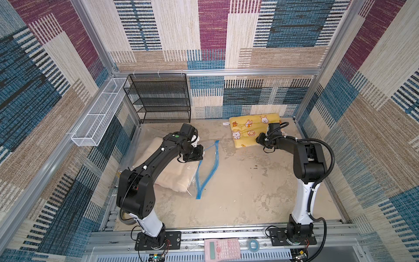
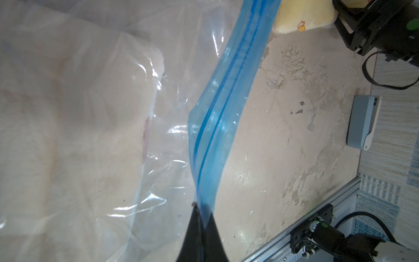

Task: Take the blanket out of the vacuum bag
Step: Place the blanket at the center of the board.

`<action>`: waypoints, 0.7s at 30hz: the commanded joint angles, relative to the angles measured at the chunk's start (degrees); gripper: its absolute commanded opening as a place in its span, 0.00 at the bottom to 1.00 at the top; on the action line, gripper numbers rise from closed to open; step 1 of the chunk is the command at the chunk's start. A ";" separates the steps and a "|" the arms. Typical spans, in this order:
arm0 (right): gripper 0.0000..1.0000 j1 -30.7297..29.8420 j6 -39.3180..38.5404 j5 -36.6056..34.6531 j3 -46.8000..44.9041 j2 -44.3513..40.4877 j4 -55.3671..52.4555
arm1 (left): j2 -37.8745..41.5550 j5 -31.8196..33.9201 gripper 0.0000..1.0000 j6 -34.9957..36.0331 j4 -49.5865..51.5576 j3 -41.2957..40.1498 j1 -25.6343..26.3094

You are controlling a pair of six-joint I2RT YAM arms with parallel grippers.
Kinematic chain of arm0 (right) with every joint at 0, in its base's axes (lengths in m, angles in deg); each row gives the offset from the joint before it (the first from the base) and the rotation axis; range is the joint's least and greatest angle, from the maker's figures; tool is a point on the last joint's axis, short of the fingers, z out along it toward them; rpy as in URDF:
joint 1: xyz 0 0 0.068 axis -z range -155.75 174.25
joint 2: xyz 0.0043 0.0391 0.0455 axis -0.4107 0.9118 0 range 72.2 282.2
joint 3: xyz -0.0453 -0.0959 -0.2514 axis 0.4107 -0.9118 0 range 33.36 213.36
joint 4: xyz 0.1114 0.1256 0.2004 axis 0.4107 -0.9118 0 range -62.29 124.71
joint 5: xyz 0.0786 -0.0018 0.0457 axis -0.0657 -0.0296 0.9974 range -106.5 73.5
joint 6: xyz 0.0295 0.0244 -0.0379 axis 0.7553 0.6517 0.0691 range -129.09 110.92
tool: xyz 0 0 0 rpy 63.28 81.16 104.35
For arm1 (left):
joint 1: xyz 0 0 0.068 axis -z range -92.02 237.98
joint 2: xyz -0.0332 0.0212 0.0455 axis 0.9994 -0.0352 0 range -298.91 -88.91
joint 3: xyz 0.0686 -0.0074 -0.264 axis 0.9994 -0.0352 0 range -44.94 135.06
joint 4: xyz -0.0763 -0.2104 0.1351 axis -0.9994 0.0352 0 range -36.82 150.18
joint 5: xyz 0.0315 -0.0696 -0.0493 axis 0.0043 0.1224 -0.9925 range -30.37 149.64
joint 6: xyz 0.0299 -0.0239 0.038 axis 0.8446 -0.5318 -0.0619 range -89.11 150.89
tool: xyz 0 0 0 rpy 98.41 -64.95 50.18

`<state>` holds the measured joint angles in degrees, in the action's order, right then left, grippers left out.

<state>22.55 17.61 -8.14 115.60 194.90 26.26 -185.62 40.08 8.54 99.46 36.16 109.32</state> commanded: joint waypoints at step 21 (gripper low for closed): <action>0.51 -0.15 1.01 3.52 -6.84 -7.17 -0.13 | 0.12 -0.84 0.00 -0.12 -0.34 -0.36 -0.26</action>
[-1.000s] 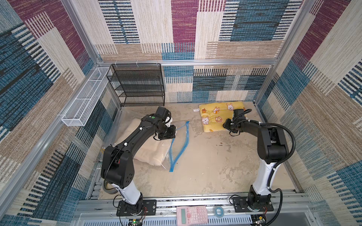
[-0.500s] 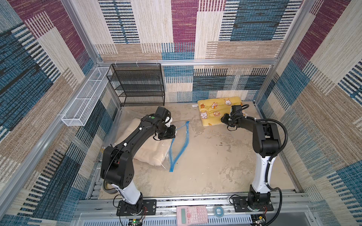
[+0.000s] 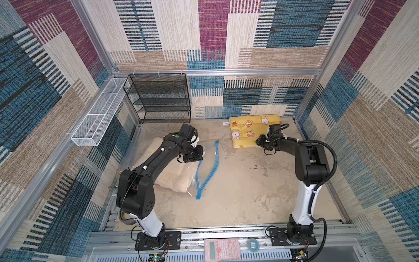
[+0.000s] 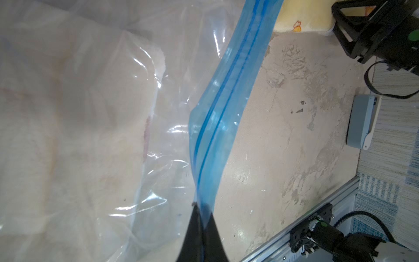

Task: Take the blanket out of the vacuum bag
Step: Place the blanket at the center of the board, then take out the blanket from the vacuum bag.

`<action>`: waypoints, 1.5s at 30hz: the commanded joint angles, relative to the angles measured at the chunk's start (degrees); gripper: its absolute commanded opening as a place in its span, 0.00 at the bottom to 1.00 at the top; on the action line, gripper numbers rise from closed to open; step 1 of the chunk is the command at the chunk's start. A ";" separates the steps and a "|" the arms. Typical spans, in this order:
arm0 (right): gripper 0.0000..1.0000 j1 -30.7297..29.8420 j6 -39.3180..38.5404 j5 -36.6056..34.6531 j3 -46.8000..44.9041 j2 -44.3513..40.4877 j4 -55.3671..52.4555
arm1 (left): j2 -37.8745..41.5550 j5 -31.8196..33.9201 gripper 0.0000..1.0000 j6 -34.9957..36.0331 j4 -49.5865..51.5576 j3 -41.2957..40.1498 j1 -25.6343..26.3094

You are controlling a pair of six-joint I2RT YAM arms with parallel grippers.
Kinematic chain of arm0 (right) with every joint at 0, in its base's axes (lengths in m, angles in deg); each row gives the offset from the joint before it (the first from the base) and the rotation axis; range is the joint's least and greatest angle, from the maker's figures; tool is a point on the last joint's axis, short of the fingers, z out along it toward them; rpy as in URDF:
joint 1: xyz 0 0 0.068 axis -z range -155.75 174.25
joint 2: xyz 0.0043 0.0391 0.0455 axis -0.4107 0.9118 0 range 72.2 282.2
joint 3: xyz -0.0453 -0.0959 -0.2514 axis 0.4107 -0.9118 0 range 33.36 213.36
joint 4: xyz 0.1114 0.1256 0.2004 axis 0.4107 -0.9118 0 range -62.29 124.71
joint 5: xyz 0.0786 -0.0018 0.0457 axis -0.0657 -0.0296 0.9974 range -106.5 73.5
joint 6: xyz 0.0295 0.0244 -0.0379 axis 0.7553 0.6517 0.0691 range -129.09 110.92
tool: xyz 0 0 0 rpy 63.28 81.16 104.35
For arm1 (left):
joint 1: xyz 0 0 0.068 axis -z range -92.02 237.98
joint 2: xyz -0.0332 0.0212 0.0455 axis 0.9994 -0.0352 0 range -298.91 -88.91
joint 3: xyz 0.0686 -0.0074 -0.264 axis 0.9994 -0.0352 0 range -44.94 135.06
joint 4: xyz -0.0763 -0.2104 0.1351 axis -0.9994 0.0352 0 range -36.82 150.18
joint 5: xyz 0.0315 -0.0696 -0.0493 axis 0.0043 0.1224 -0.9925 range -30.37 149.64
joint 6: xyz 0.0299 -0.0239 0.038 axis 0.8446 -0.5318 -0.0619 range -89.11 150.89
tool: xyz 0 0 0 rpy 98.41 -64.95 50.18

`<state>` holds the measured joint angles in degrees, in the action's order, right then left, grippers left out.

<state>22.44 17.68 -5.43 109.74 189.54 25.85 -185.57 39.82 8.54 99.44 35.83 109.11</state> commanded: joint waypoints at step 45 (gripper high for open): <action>0.52 -24.01 10.12 19.09 -62.43 -53.11 46.94 | 4.16 -7.25 0.00 -7.72 -9.63 -8.38 0.01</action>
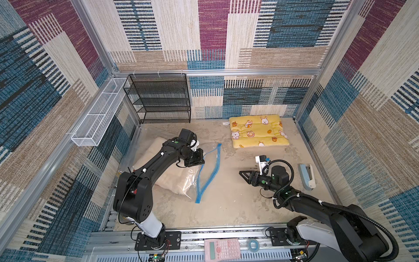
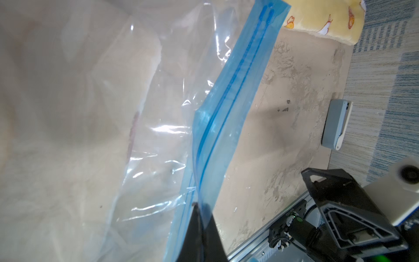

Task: Take the blanket out of the vacuum bag
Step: Take out the blanket from the vacuum bag.

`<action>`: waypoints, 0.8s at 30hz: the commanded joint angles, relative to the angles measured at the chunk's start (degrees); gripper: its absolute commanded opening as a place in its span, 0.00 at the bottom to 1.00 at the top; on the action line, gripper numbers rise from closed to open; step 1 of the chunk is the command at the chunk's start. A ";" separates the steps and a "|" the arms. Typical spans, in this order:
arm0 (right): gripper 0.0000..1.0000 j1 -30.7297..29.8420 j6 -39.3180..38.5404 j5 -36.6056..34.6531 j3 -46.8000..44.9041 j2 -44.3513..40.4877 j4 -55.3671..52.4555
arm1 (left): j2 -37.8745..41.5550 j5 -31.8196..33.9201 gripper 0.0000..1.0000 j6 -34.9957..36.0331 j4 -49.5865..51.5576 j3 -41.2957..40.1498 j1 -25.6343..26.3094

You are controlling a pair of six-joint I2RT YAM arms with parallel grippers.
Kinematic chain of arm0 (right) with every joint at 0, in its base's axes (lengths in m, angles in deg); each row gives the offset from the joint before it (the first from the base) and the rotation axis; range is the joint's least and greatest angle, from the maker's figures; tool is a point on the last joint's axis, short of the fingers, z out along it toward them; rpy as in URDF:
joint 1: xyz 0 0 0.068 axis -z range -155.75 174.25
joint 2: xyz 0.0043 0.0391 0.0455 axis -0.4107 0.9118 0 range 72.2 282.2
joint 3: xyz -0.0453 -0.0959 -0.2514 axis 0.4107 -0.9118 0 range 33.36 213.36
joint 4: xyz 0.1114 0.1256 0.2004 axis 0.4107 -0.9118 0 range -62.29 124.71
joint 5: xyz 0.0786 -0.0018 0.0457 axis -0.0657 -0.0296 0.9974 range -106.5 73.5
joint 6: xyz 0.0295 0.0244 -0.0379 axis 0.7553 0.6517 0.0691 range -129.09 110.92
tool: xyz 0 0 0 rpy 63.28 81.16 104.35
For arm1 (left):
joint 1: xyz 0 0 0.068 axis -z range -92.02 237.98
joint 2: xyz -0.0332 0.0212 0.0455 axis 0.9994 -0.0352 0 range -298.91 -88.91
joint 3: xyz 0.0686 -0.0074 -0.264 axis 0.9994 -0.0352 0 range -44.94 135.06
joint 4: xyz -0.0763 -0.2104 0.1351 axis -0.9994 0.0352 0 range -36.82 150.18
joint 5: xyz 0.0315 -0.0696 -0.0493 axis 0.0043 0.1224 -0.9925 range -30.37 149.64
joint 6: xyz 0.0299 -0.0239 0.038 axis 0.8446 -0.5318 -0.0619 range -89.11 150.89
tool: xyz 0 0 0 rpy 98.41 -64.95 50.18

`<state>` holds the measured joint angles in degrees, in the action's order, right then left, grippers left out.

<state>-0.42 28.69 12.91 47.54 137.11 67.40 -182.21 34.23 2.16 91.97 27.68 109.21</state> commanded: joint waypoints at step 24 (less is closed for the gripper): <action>0.49 -13.21 11.32 1.11 29.02 34.91 4.10 | 2.10 -2.03 0.00 -1.70 -2.64 -0.12 -2.00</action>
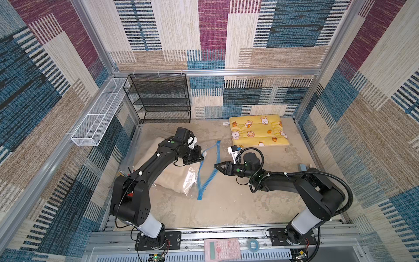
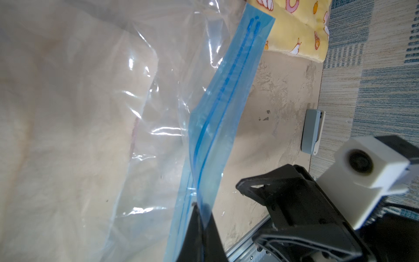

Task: Take the blanket out of the vacuum bag
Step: Take out the blanket from the vacuum bag.

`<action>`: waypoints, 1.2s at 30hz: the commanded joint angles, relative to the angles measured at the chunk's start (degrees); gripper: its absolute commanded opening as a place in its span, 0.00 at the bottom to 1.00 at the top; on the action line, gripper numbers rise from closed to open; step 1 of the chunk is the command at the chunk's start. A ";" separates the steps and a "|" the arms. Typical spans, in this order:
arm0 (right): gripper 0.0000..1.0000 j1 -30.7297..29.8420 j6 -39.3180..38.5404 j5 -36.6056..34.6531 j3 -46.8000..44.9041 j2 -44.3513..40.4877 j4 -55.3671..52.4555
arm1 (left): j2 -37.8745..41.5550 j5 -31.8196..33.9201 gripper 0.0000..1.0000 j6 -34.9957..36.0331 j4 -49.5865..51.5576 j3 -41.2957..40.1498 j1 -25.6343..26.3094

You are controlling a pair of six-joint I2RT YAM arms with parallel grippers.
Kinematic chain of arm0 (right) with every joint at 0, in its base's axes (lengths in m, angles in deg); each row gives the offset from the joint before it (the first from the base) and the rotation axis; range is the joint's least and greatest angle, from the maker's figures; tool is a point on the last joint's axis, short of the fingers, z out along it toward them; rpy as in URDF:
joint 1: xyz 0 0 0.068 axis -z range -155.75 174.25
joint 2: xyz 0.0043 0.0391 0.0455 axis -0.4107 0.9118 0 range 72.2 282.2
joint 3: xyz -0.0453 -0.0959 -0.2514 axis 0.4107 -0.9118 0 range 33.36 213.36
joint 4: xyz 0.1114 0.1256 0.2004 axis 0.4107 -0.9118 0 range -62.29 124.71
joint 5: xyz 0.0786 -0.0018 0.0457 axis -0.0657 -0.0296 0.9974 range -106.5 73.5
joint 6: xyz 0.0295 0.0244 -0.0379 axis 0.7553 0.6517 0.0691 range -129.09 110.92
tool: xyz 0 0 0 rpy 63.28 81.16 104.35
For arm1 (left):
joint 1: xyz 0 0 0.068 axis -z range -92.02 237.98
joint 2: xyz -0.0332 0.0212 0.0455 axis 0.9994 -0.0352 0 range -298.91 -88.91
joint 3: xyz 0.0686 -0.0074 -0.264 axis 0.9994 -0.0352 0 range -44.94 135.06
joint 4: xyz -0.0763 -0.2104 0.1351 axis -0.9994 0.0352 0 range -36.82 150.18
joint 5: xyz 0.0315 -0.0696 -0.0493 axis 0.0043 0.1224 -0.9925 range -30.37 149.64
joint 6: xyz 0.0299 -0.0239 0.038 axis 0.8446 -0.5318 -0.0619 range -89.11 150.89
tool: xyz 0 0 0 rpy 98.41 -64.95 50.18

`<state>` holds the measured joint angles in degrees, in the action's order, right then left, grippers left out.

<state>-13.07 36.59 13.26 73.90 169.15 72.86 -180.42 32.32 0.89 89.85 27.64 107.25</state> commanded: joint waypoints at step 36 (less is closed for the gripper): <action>0.53 -6.97 11.32 -1.96 22.37 26.07 -1.98 | 0.73 -1.92 0.00 -0.51 -1.10 -0.14 -0.85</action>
<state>-19.76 47.23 11.57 95.47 194.59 68.91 -180.35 30.97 0.87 89.61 27.55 106.64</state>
